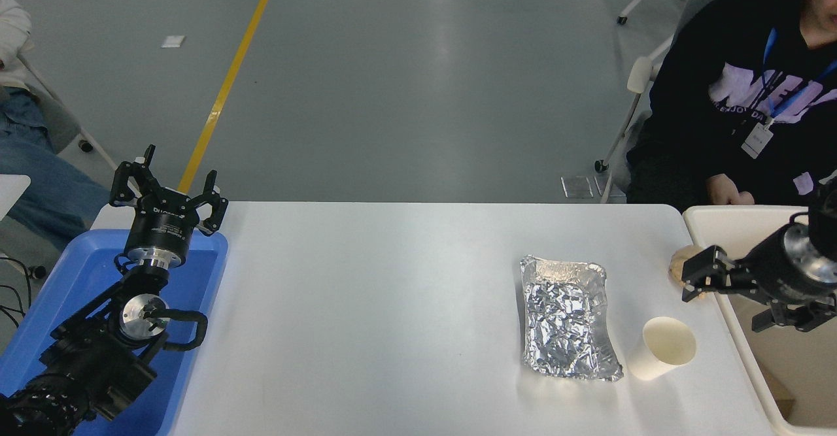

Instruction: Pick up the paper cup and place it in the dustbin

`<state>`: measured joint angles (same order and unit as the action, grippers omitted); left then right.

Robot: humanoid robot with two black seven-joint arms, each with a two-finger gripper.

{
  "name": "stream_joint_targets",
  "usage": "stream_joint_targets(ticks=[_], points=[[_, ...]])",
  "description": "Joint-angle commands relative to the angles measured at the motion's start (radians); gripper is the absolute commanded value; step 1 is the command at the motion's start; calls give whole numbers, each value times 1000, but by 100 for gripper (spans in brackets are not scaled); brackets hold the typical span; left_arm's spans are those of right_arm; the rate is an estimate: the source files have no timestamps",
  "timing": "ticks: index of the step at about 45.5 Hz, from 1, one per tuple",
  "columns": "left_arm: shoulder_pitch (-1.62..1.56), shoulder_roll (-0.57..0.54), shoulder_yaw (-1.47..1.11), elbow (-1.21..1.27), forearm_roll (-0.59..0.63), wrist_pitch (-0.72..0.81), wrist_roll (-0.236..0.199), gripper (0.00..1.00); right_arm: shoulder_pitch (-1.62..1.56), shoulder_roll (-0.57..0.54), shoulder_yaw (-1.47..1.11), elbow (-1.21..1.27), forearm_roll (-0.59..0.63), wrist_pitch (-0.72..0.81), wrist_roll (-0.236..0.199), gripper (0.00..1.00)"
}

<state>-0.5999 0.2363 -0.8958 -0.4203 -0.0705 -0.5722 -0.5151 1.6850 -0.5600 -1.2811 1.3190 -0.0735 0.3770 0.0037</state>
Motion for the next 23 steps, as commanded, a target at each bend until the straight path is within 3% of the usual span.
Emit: stream_joint_targets(ticks=[1, 23], points=[[0, 0, 0, 0, 0, 0, 1, 99, -113, 28, 22, -4, 0, -118, 1, 100], [0, 0, 0, 0, 0, 0, 0, 99, -146, 28, 74, -20, 1, -122, -1, 100]])
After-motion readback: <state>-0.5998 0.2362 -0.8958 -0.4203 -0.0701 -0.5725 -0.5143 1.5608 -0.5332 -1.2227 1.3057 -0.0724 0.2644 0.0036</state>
